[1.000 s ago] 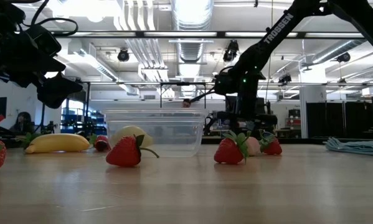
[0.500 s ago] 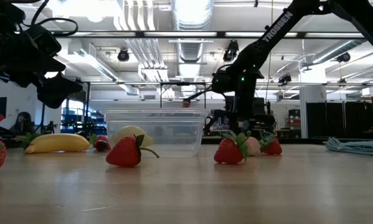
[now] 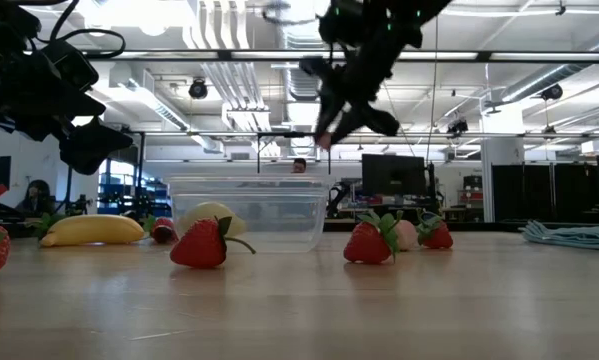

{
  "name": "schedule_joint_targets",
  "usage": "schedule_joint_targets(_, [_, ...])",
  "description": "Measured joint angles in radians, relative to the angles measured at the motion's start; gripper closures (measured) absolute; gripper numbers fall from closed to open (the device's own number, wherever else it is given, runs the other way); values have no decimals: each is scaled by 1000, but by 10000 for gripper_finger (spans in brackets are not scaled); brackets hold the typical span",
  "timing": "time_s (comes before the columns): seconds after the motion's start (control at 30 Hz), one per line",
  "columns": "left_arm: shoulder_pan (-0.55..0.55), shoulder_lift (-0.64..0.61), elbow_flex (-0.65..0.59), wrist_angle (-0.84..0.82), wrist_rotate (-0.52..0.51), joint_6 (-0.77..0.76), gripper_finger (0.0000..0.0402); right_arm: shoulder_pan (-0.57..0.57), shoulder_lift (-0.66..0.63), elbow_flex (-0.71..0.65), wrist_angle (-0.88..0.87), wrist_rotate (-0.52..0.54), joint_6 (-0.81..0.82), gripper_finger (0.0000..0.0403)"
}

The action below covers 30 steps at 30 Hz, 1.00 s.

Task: Pick and placing Produce into tupperware
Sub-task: Put the peach into the transparent bin, then put the strawberry into the transparent bin

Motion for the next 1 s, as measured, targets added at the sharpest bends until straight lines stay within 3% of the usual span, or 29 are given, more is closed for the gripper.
schedule_joint_targets(0.13, [0, 0, 0, 0, 0, 0, 152, 85, 42, 39, 48, -9, 59, 312])
schedule_joint_targets(0.43, [0, 0, 0, 0, 5, 2, 152, 200, 268, 203, 7, -22, 160, 305])
schedule_joint_targets(0.6, [0, 0, 0, -1, 60, 7, 152, 244, 401, 390, -201, -7, 161, 253])
schedule_joint_targets(0.73, [0, 0, 0, 3, 111, 8, 152, 274, 467, 568, -397, 124, 141, 199])
schedule_joint_targets(0.87, [0, 0, 0, 9, 164, 9, 152, 290, 482, 710, -557, 209, 143, 163])
schedule_joint_targets(1.0, [0, 0, 0, 13, 204, 9, 152, 289, 458, 738, -760, 220, 184, 148])
